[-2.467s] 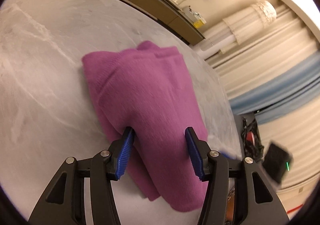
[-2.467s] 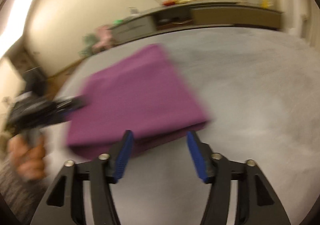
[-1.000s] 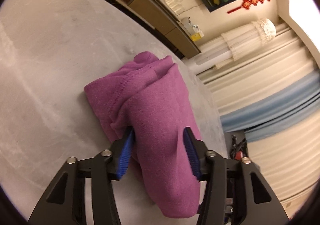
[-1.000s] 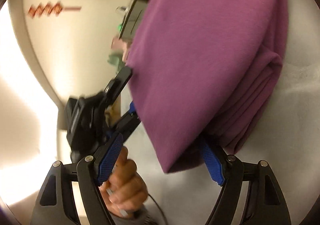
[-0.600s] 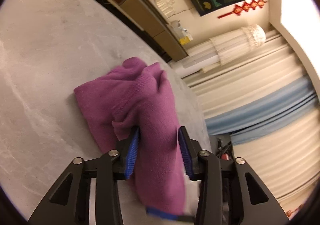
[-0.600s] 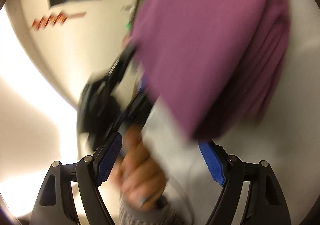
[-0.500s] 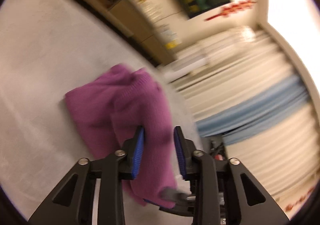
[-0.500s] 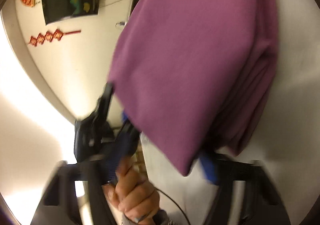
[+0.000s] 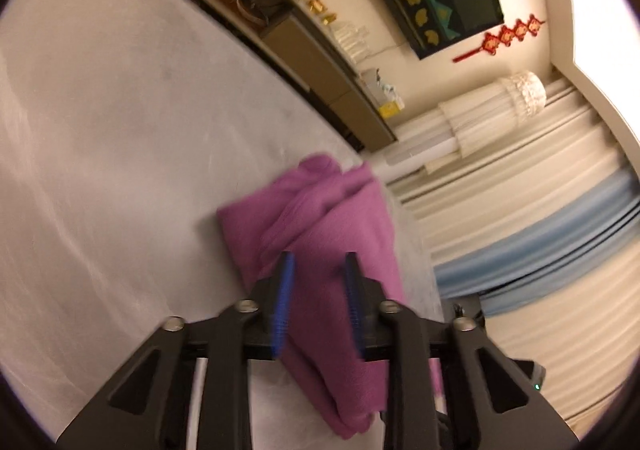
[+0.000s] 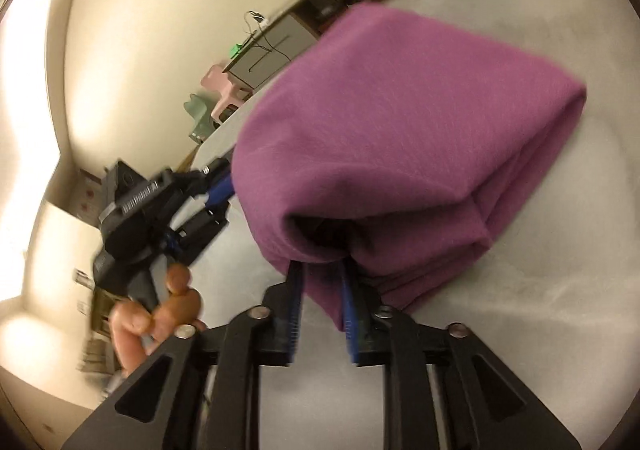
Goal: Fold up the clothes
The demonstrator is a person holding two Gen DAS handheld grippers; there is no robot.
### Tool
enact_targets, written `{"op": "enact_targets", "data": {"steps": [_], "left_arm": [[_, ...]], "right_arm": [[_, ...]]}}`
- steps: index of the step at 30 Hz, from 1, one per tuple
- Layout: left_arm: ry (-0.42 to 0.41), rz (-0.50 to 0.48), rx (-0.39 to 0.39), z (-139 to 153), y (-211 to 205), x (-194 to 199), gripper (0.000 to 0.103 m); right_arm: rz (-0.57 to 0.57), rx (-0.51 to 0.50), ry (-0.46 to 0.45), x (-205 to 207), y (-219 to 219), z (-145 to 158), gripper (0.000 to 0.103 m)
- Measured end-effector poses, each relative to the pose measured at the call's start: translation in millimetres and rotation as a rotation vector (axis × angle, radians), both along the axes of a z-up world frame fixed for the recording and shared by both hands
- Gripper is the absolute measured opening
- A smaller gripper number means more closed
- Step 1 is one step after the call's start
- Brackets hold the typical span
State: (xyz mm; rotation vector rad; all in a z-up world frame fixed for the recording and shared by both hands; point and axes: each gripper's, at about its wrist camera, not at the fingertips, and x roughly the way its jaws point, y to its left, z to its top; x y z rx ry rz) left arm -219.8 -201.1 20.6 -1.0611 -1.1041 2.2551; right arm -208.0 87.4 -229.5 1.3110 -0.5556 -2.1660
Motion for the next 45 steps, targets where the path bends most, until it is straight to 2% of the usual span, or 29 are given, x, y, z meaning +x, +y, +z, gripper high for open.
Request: {"op": "enact_targets", "data": {"steps": [1, 2, 4, 8, 10, 12, 15, 16, 19, 21, 23, 24, 25, 27, 30, 31, 33, 38, 40, 42, 45], "left_arm": [[0.012, 0.018, -0.011, 4, -2, -2, 0.047], [0.018, 0.037, -0.027, 6, -3, -6, 0.048], [0.015, 0.039, -0.063, 2, -2, -20, 0.049], [-0.08, -0.041, -0.161, -19, 34, -44, 0.049], [-0.086, -0.058, -0.189, -19, 53, -33, 0.05], [-0.125, -0.069, -0.199, -16, 70, -18, 0.05], [-0.207, -0.125, -0.192, -9, 101, 15, 0.05], [-0.231, -0.164, -0.188, -8, 113, 28, 0.049], [-0.239, -0.193, -0.171, -2, 120, 53, 0.049], [-0.212, -0.12, -0.114, 6, 106, 65, 0.049], [-0.19, -0.08, -0.051, 14, 96, 75, 0.051], [-0.188, -0.083, -0.042, 14, 97, 81, 0.054], [-0.186, -0.092, -0.037, 18, 101, 88, 0.057], [-0.187, -0.099, -0.025, 23, 110, 100, 0.062], [-0.193, -0.099, 0.06, 24, 124, 116, 0.07], [-0.209, -0.102, 0.105, 19, 131, 117, 0.074], [-0.248, -0.094, 0.135, 12, 143, 110, 0.074], [-0.265, -0.027, 0.092, 3, 162, 79, 0.074], [-0.255, -0.017, 0.105, 4, 164, 73, 0.072], [-0.252, -0.028, 0.1, 6, 167, 67, 0.071], [-0.254, -0.039, 0.074, 8, 164, 69, 0.066]], "right_arm": [[0.019, 0.034, 0.032, 0, -1, 9, 0.038], [0.035, 0.065, 0.052, -1, -1, 13, 0.039], [0.074, 0.12, 0.059, 21, -17, 13, 0.039], [0.103, 0.174, 0.014, 4, 4, 13, 0.03], [0.1, 0.257, 0.021, 0, 21, 17, 0.03], [0.096, 0.312, 0.025, 0, 43, 22, 0.03], [0.075, 0.368, 0.014, 2, 92, 30, 0.033], [0.067, 0.386, 0.006, 1, 108, 33, 0.039], [0.084, 0.393, -0.028, 13, 155, 47, 0.042], [0.072, 0.358, -0.006, 35, 189, 60, 0.046], [0.039, 0.267, 0.013, 64, 221, 70, 0.064], [0.031, 0.207, 0.013, 81, 232, 69, 0.064], [0.032, 0.142, 0.005, 86, 231, 69, 0.064], [0.043, -0.042, -0.061, 66, 214, 58, 0.066], [0.082, -0.247, -0.165, 63, 207, 44, 0.071], [0.083, -0.277, -0.185, 62, 207, 41, 0.074], [0.078, -0.318, -0.22, 58, 210, 37, 0.079], [0.066, -0.366, -0.279, 56, 229, 29, 0.079], [0.062, -0.386, -0.291, 73, 243, 26, 0.08], [0.061, -0.402, -0.296, 129, 297, 39, 0.08], [0.039, -0.427, -0.31, 127, 299, 25, 0.081]]}}
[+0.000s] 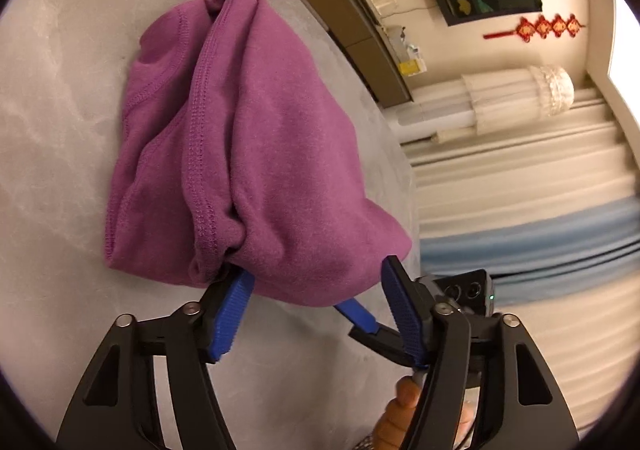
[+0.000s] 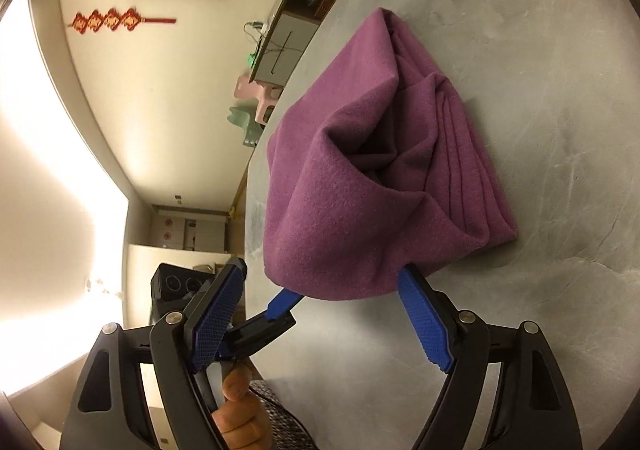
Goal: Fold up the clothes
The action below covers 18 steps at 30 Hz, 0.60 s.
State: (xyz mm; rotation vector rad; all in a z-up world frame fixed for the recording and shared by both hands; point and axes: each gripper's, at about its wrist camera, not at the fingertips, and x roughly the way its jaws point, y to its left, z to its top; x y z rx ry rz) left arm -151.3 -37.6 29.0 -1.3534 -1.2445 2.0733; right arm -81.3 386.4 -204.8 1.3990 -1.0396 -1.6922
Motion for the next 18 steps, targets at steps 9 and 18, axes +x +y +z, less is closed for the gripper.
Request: {"op": "enact_targets", "data": {"steps": [9, 18], "left_arm": [[-0.043, 0.008, -0.004, -10, -10, 15, 0.066], [0.172, -0.119, -0.144, 38, -14, 6, 0.019]], "right_arm": [[0.011, -0.003, -0.042, -20, -55, -32, 0.083], [0.031, 0.131, 0.249, -11, -36, 27, 0.027]]}}
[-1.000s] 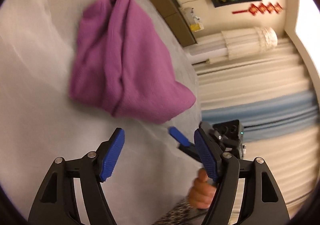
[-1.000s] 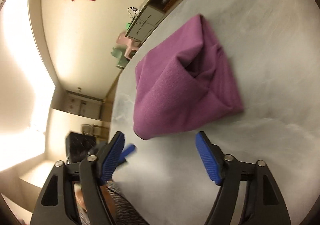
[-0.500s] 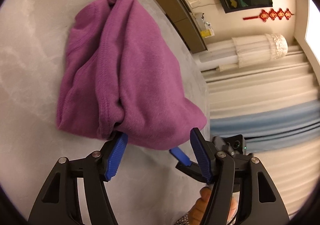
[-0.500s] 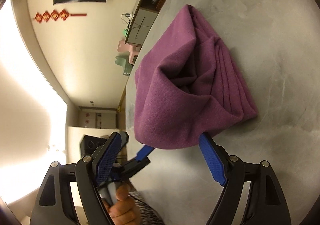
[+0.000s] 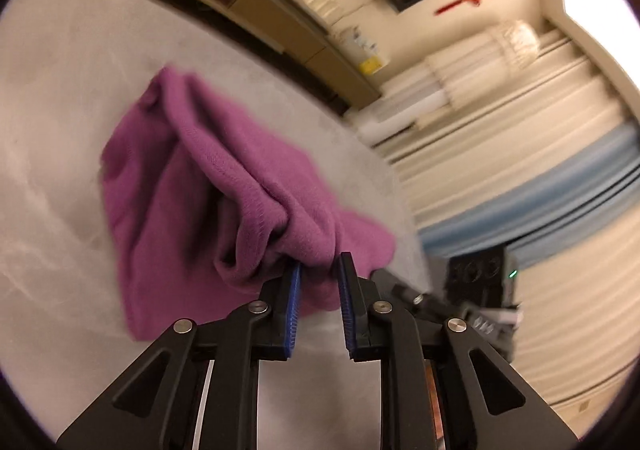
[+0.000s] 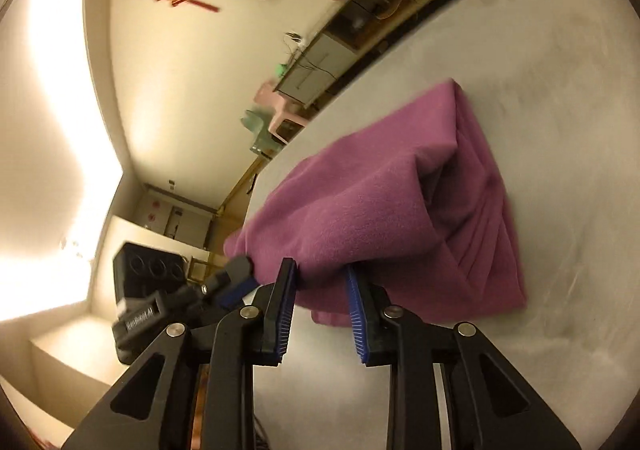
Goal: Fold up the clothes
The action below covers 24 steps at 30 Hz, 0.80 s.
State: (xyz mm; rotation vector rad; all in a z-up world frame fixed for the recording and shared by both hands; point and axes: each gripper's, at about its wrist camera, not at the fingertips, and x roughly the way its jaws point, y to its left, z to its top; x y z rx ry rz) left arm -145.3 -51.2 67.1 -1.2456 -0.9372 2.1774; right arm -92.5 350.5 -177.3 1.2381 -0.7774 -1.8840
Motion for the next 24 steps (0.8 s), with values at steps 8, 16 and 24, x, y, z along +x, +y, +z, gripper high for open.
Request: {"op": "enact_targets", "data": {"steps": [8, 16, 24], "left_arm": [[-0.144, 0.002, 0.005, -58, -23, 35, 0.014], [0.141, -0.091, -0.174, 16, 13, 16, 0.039], [-0.008, -0.015, -0.235, -46, 5, -5, 0.041]], "right_arm": [[-0.025, 0.255, -0.032, 23, 14, -10, 0.035], [-0.05, 0.397, 0.241, 31, -2, 42, 0.034], [-0.005, 0.578, 0.263, 28, -32, 4, 0.031]]}}
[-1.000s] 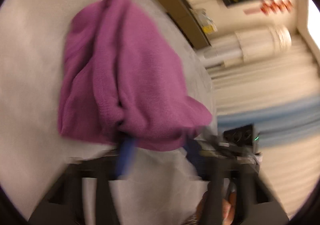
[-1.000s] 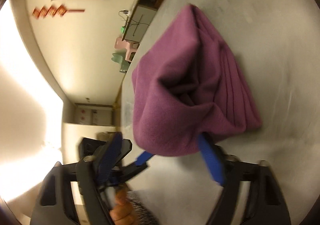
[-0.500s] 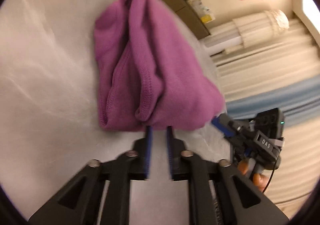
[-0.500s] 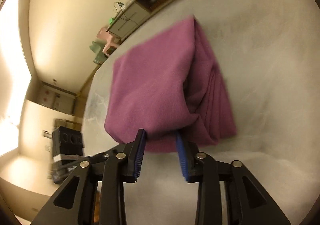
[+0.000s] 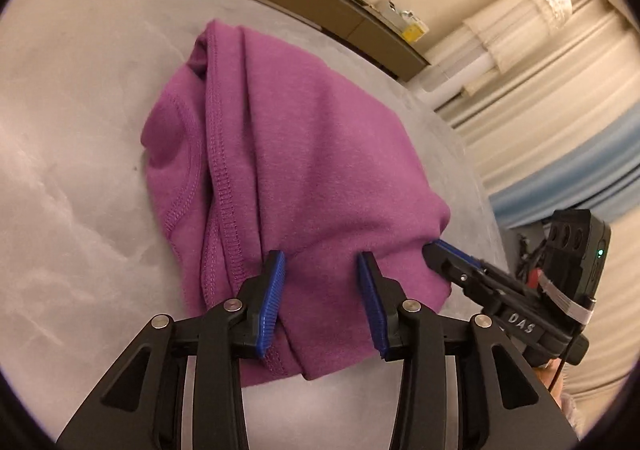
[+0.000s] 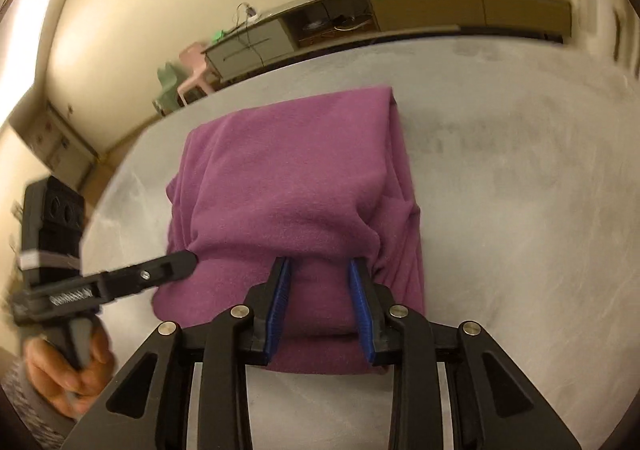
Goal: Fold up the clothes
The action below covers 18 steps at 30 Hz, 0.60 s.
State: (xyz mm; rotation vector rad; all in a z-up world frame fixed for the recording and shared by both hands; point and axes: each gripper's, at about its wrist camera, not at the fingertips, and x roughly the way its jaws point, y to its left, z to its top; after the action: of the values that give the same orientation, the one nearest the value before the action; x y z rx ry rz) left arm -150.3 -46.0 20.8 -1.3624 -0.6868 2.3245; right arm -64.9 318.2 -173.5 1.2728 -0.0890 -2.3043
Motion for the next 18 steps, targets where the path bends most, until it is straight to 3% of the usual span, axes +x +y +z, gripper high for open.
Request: {"op": "enact_targets", "data": {"steps": [2, 5, 7, 8, 9, 11, 14, 18], "left_arm": [[0.068, -0.001, -0.029, 22, 1, 12, 0.041], [0.155, -0.047, -0.043, 41, 5, 27, 0.046], [0.139, -0.058, -0.134, 33, 17, 17, 0.05], [0.086, -0.049, -0.184, 18, 22, 11, 0.052], [0.041, -0.04, -0.165, 3, 23, 5, 0.054], [0.054, -0.022, -0.117, 1, 16, 3, 0.054], [0.073, -0.046, -0.144, 8, 18, 8, 0.055], [0.076, -0.075, -0.11, -1, 12, 8, 0.055]], "right_arm": [[-0.01, 0.024, 0.024, 7, 3, 14, 0.031], [-0.026, 0.005, 0.129, 18, 4, 48, 0.031], [-0.008, 0.023, 0.145, 17, -2, 55, 0.031], [0.007, 0.066, 0.115, 10, -8, 42, 0.031], [0.018, 0.111, 0.078, 2, -20, 25, 0.031], [0.04, 0.103, 0.047, -9, -30, 4, 0.034], [0.053, 0.074, -0.014, -19, -24, 18, 0.034], [0.056, 0.061, 0.102, -24, -30, 51, 0.035]]}}
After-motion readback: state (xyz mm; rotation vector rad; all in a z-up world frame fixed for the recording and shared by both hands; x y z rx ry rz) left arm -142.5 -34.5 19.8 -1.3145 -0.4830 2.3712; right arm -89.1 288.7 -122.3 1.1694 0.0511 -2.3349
